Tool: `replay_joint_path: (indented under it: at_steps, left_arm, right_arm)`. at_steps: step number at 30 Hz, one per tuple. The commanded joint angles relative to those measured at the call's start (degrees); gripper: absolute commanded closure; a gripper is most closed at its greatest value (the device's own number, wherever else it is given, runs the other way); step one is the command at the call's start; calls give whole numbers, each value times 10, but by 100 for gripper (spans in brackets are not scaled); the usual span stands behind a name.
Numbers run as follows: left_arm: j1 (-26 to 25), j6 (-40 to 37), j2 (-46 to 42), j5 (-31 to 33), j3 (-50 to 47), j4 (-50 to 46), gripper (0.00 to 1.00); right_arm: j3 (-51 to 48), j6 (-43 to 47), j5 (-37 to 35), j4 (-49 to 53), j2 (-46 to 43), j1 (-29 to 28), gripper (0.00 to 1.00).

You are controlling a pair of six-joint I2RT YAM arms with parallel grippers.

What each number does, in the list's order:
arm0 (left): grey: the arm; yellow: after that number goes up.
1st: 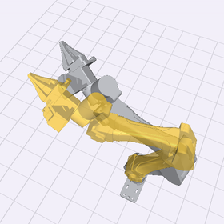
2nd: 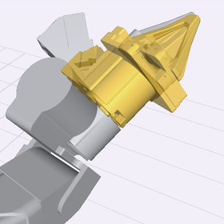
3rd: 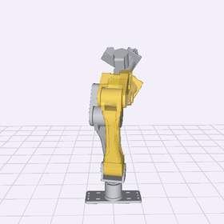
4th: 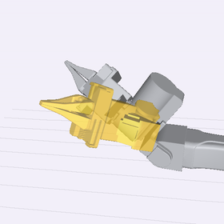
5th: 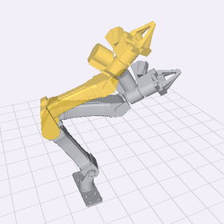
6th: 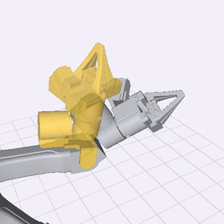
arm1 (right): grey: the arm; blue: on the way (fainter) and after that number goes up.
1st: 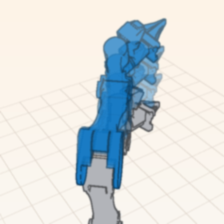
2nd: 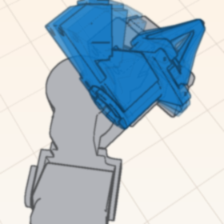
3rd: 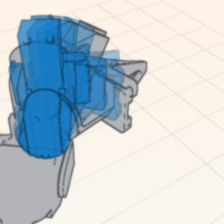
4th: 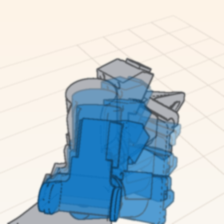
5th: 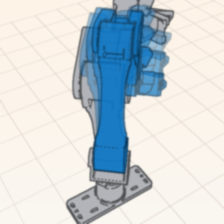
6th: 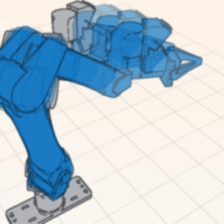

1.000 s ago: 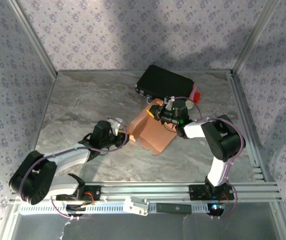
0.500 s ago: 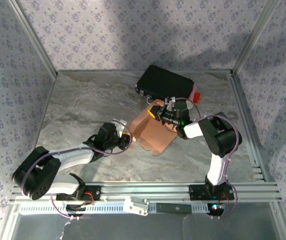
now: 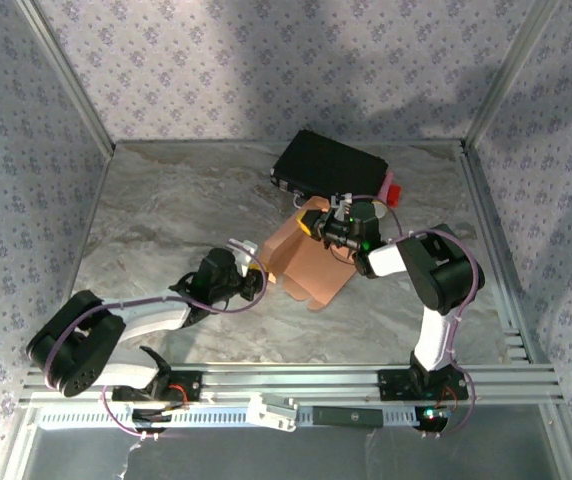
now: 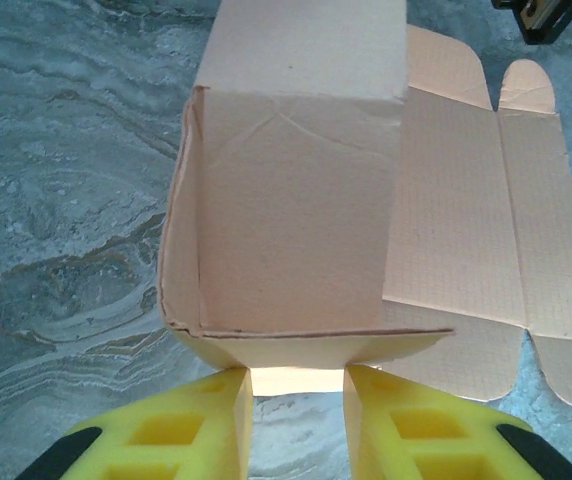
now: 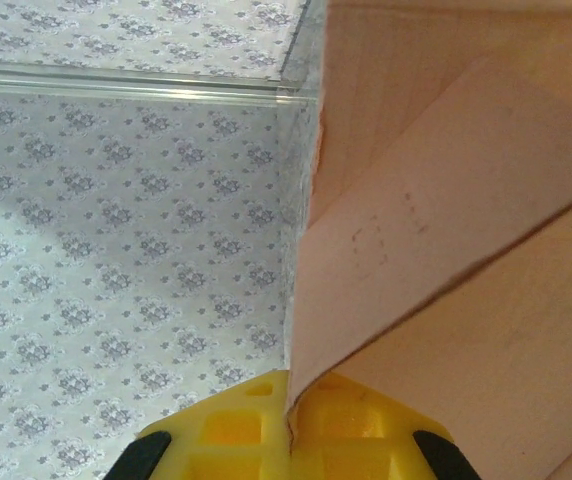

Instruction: Fold the paper box

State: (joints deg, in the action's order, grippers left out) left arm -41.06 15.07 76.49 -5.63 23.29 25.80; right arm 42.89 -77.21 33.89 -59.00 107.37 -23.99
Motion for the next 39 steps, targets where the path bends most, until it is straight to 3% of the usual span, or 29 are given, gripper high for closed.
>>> replay_joint_path:
  at_steps: [1,6,23,26,32,35,39]
  left_arm:
    - [-7,-19,9,-37,8,61,71]
    - [-10,-25,-3,-22,9,56,77]
    - [-9,-38,-2,5,25,31,81]
    - [-9,-30,-14,-3,23,23,78]
    - [-12,3,-133,-45,-15,-47,55]
    - [9,17,-178,-86,-22,-96,54]
    - [38,34,-229,-26,-12,-182,57]
  right_arm:
    - [13,-3,19,-2,12,-1,100]
    - [21,-28,15,-17,21,-9,100]
    - [37,-72,10,-19,27,-11,100]
    - [36,-65,5,-9,26,-11,100]
    - [47,-50,11,11,29,-4,100]
    - [50,-48,17,11,33,2,100]
    - [48,-45,26,12,34,8,100]
